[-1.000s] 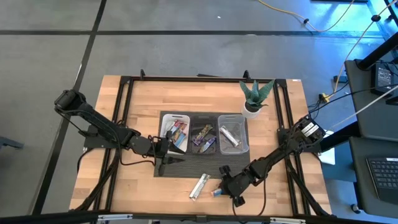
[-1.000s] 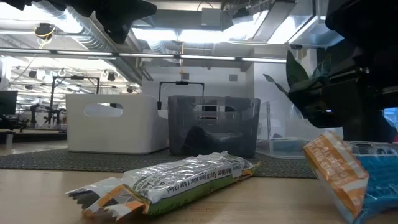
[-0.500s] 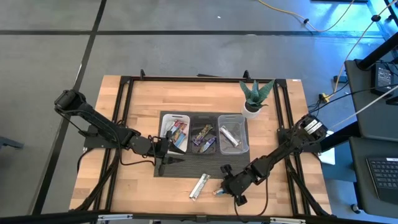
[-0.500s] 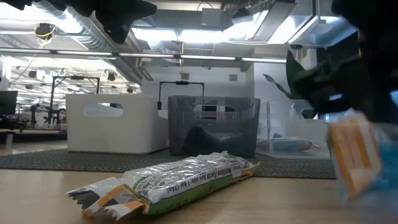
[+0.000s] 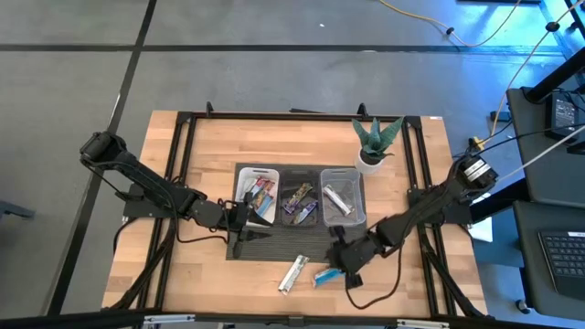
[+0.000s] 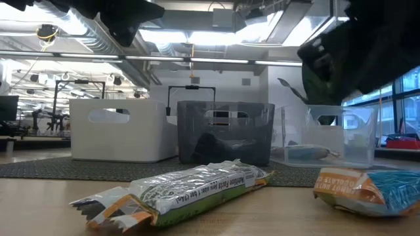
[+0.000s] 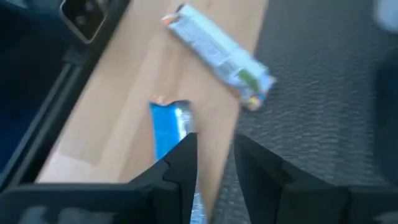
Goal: Pick and place Granola Bars by type
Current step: Put the yellow granola bar into the transparent bin
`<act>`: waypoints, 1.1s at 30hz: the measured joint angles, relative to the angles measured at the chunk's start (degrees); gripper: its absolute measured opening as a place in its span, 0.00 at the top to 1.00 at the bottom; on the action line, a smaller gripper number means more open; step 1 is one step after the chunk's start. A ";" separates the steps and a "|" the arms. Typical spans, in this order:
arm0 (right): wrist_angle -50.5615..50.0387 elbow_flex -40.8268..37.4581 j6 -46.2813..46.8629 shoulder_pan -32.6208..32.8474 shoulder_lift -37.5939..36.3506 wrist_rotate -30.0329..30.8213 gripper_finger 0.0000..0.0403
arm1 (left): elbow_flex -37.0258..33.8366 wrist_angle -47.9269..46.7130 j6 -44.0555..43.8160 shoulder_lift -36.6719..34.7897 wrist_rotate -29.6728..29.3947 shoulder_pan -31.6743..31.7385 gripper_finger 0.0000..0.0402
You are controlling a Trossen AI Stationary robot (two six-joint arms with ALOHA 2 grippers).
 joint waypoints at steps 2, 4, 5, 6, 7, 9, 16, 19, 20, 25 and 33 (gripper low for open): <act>2.19 -0.06 0.00 0.45 1.72 -2.07 0.73 | 0.00 -0.10 0.00 0.00 0.00 0.00 0.68; 5.10 -0.06 -0.26 1.20 3.45 -2.84 0.73 | 0.00 -0.15 0.00 0.00 0.00 0.00 0.68; 6.19 -0.06 -0.26 1.60 4.28 -2.70 0.73 | 0.00 -0.15 -0.02 0.00 0.00 0.00 0.68; 6.93 -0.06 -0.03 1.89 5.06 -2.19 0.73 | 0.00 -0.16 -0.02 0.00 0.01 0.00 0.68; 7.02 -0.06 0.14 1.98 5.70 -2.33 0.73 | 0.00 -0.17 -0.02 0.00 0.02 0.01 0.67; 6.96 -0.06 0.51 2.05 6.70 -2.92 0.73 | 0.00 -0.15 -0.07 0.00 0.00 0.00 0.67; 7.19 -0.06 2.77 2.42 7.92 -3.04 0.65 | 0.00 -0.16 -0.13 0.00 0.00 0.02 0.67; 7.20 -0.06 3.18 2.59 7.92 -1.79 0.56 | 0.00 -0.16 -0.09 0.00 0.01 0.02 0.67; 7.22 -0.06 2.93 2.66 7.92 -1.75 0.52 | 0.00 -0.15 -0.09 0.00 0.00 0.01 0.67; 7.80 -0.19 2.21 3.77 8.02 -1.46 0.40 | 0.00 -0.17 -0.07 0.00 0.00 0.02 0.68; 10.48 -0.52 1.28 5.28 12.25 2.59 0.36 | 0.00 -0.17 -0.06 0.00 0.01 0.02 0.68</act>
